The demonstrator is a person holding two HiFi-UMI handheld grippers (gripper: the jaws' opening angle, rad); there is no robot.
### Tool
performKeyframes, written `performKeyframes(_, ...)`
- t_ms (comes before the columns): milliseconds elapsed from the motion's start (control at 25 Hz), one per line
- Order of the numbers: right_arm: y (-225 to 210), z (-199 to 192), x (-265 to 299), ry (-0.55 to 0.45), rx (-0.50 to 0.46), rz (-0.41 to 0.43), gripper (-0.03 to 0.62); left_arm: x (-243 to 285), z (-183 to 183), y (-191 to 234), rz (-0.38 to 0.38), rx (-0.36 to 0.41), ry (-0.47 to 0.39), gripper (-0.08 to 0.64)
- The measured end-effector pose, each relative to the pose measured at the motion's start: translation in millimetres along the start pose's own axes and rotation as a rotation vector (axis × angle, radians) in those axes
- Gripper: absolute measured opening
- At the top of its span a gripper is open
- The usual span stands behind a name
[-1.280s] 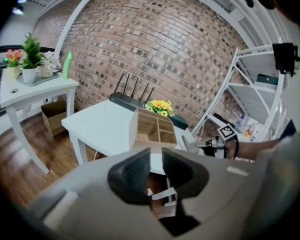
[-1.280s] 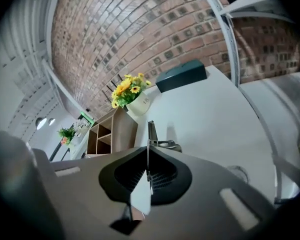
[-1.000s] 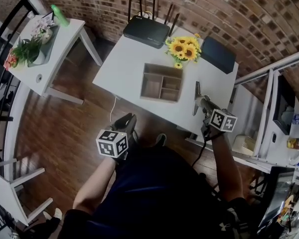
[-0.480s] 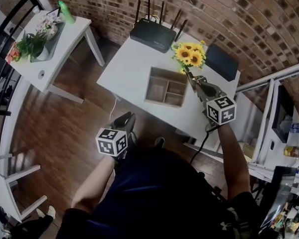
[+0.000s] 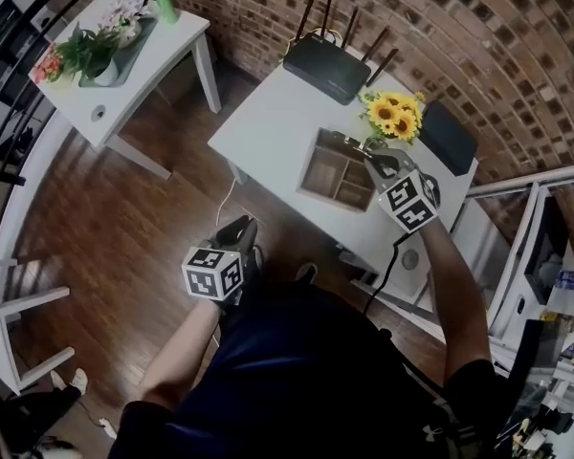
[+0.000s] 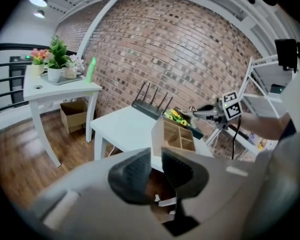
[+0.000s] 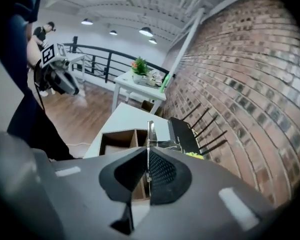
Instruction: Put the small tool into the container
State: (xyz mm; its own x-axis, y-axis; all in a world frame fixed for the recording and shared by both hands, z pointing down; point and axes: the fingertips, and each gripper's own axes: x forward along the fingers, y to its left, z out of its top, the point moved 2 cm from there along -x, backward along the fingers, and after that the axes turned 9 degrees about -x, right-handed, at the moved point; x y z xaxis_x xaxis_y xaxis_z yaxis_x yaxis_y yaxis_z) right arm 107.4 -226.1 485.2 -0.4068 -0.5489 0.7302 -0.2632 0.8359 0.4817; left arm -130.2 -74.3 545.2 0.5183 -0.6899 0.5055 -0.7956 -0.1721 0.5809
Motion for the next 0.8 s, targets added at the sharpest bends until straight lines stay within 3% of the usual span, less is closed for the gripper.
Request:
performKeyframes(240,8.4,5.3,23.5,0.044,-0.133,0.036,0.014,-10.9,-6.6,9.4,0.028,-0.039,-0.017,0.063)
performKeyframes(800,12.2,-6.4,54.3,0.085,-0.107,0.094,0.014,-15.6,-3.8,17.1,0.049,-0.064,-0.02,0.061)
